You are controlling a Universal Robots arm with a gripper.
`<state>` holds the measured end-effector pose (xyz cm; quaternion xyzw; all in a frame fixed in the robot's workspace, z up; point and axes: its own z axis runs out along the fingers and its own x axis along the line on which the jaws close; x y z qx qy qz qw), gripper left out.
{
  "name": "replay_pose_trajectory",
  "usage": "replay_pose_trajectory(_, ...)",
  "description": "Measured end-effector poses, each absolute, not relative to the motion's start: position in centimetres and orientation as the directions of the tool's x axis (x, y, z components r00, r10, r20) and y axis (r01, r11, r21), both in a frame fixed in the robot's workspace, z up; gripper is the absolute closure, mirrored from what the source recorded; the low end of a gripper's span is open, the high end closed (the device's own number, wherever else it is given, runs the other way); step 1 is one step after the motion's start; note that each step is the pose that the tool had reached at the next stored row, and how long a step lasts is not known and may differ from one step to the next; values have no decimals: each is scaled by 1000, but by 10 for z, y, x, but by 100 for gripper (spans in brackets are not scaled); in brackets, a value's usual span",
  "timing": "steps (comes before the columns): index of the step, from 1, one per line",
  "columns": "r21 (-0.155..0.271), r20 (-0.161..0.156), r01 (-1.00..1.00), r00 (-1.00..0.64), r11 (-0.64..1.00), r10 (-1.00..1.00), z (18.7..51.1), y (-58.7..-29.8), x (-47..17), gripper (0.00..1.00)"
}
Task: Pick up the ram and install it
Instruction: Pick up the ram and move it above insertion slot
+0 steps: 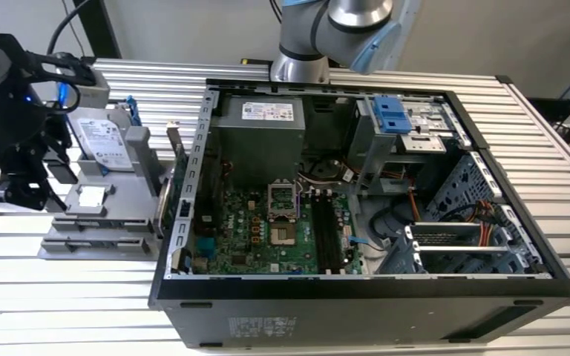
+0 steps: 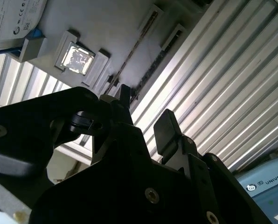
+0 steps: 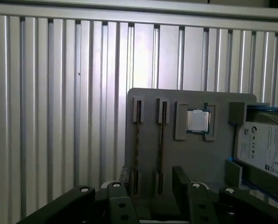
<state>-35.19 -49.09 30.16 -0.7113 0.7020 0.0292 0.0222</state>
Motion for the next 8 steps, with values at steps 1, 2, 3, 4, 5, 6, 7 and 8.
replay_pose_trajectory(1, 9, -73, -1000, 13, -13, -997, 300, -491, -352, 0)
replay_pose_trajectory(2, 9, -73, -1000, 13, -13, -997, 298, -491, -352, 0)
replay_pose_trajectory(3, 9, -73, -1000, 13, -13, -997, 296, -491, -352, 0)
replay_pose_trajectory(4, 9, -73, -1000, 13, -13, -997, 294, -491, -352, 0)
replay_pose_trajectory(5, 9, -73, -1000, 13, -13, -997, 293, -491, -352, 0)
replay_pose_trajectory(6, 9, -73, -1000, 13, -13, -997, 291, -491, -352, 0)
replay_pose_trajectory(7, 10, -73, -1000, 13, -13, -997, 290, -491, -352, 0)
replay_pose_trajectory(8, 9, -73, -1000, 13, -13, -997, 289, -491, -352, 0)
